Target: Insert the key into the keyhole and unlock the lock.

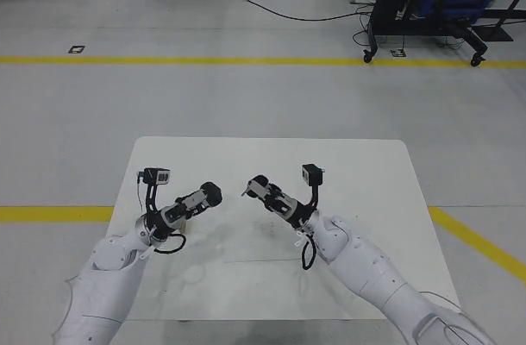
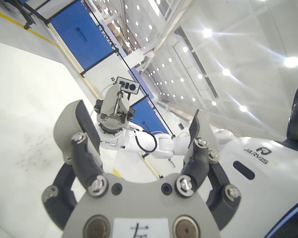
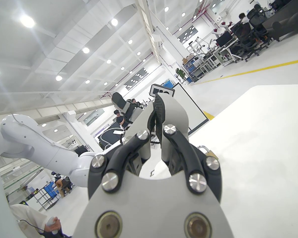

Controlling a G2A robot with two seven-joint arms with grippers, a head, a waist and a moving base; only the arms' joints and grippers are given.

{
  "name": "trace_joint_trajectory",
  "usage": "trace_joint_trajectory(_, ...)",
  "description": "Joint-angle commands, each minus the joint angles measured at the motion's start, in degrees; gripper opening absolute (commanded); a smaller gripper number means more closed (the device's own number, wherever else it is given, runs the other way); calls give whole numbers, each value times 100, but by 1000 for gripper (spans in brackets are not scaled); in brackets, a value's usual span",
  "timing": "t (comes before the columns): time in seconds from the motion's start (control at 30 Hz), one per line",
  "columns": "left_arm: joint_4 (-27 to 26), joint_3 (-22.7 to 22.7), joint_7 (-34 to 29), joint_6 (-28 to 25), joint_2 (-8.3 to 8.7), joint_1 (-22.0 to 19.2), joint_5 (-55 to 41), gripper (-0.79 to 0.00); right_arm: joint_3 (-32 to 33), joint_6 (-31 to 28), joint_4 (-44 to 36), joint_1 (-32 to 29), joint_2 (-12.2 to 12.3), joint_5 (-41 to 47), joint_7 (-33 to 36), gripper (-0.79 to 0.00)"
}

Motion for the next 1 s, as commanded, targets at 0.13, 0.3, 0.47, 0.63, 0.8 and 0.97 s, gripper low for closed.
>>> trace_joint_trajectory(0.13,-101,100,247,-214,4,14,785,-480,-169,0,114,137,-104,727,554,-785)
trace_joint_trajectory(0.3,-203,123,563,-254,13,56,1390,-493,-170,0,230,205,-160,935,786,-785)
trace_joint_trajectory(0.47,-289,174,791,-223,20,97,1677,-496,-163,0,278,219,-209,1113,979,-785)
trace_joint_trajectory(0.63,-324,209,969,-213,28,122,1884,-496,-141,0,313,228,-249,1206,1125,-785)
trace_joint_trajectory(0.8,-366,226,1109,-209,42,146,1999,-511,-131,0,365,219,-297,1334,1285,-785)
trace_joint_trajectory(0.97,-447,234,1315,-200,54,201,2269,-631,-107,0,437,223,-329,1384,1449,-785)
